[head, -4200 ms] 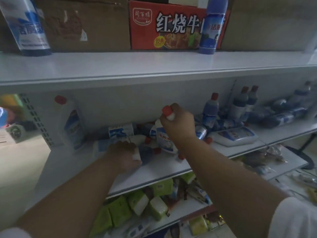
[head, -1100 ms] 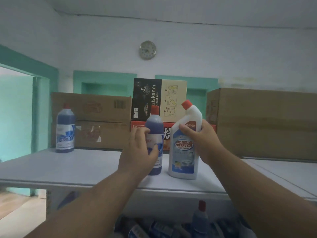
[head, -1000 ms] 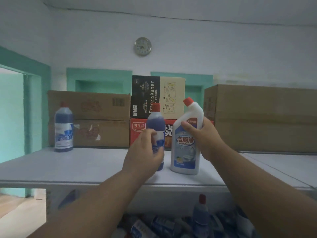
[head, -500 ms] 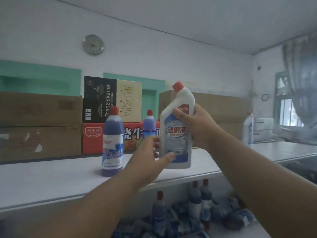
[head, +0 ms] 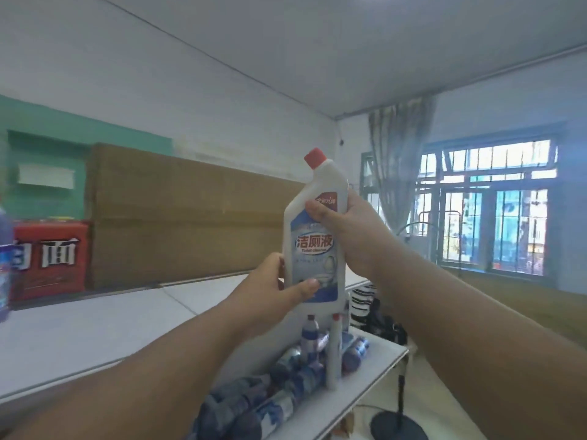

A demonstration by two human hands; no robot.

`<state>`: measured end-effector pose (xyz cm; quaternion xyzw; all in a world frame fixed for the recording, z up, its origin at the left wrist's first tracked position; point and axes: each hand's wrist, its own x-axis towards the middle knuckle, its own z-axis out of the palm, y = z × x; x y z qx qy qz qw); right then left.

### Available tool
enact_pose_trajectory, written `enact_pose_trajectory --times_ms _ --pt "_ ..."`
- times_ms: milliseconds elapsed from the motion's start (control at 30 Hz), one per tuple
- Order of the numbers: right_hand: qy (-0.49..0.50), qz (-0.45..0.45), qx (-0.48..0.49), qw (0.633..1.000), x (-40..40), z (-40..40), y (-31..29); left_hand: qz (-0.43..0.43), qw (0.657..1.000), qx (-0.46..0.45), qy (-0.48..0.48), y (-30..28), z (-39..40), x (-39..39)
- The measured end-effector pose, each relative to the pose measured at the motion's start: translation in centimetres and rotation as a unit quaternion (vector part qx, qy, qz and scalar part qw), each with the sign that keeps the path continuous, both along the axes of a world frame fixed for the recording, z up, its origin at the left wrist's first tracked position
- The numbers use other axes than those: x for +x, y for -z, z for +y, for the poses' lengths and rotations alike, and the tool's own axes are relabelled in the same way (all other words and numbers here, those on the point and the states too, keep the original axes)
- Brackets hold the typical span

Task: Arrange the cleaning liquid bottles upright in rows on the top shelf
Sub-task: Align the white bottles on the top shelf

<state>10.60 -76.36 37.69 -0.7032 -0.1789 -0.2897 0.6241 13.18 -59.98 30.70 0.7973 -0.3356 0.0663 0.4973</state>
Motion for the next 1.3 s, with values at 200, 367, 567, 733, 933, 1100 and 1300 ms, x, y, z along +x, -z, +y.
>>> enact_pose_trajectory --times_ms 200,367,567,733,933,1100,1300 --pt "-0.01 0.005 0.01 1.0 5.5 -10.5 -0.7 -0.003 1.0 0.02 0.007 -1.3 -10.1 5.3" --pt "-0.028 0.006 0.006 1.0 11.6 -15.4 -0.1 0.009 0.996 0.082 -0.017 -2.1 -13.5 11.2" --pt "-0.046 0.012 0.029 0.998 19.5 -19.9 1.1 0.012 0.985 0.164 -0.042 -3.3 -16.8 18.5" --pt "-0.066 0.021 0.029 0.997 26.0 -23.8 1.2 0.023 0.979 0.191 -0.07 -2.7 -21.4 23.6" --pt "-0.12 0.033 0.003 0.992 34.1 -28.3 2.2 0.034 0.962 0.198 -0.185 -1.6 -26.3 28.5" --pt "-0.221 0.074 0.01 0.972 40.6 -31.3 3.3 0.058 0.903 0.302 -0.299 -0.1 -29.0 31.6" --pt "-0.3 0.097 0.001 0.949 45.8 -32.5 3.4 0.1 0.846 0.357 -0.384 0.5 -32.5 34.4"
